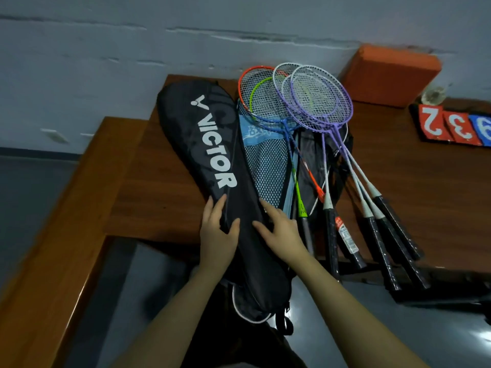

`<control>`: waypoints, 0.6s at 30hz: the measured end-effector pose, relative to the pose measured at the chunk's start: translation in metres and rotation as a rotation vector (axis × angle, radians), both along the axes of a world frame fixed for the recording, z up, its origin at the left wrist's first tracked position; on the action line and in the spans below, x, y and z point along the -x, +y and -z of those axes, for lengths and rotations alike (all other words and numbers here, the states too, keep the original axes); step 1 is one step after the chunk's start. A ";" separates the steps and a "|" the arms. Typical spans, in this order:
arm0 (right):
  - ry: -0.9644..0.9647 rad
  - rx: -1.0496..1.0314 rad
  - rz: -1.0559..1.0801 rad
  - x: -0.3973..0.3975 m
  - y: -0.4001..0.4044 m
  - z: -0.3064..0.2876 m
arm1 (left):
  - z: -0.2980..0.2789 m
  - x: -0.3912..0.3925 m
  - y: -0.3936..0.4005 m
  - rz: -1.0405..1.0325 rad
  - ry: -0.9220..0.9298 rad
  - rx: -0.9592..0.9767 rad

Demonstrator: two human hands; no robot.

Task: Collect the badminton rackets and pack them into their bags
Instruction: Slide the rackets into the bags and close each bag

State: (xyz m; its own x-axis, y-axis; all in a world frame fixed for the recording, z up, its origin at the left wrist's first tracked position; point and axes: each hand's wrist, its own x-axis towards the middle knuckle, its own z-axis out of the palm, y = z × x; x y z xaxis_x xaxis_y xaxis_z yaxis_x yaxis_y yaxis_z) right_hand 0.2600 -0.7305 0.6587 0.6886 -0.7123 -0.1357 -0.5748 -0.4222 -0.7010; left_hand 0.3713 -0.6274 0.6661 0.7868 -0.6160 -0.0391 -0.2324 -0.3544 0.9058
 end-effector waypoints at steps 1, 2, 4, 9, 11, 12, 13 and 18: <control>-0.091 -0.109 0.035 -0.006 0.001 -0.001 | -0.006 -0.004 0.002 0.010 -0.015 -0.010; -0.168 -0.198 0.078 -0.013 0.003 -0.004 | -0.011 -0.009 0.004 0.023 -0.032 -0.022; -0.234 -0.233 0.165 -0.028 0.008 -0.011 | -0.022 -0.021 0.008 0.064 -0.057 -0.028; -0.245 -0.095 0.193 -0.068 0.027 -0.018 | -0.038 -0.062 0.019 0.120 -0.116 -0.013; -0.253 -0.062 0.209 -0.083 0.035 -0.022 | -0.044 -0.082 0.022 0.170 -0.129 -0.014; -0.254 -0.048 0.224 -0.091 0.038 -0.024 | -0.045 -0.093 0.024 0.201 -0.136 -0.016; -0.256 -0.033 0.236 -0.099 0.040 -0.026 | -0.047 -0.105 0.025 0.225 -0.143 -0.024; -0.216 0.023 0.218 -0.147 0.062 -0.034 | -0.044 -0.162 0.034 0.168 -0.119 -0.106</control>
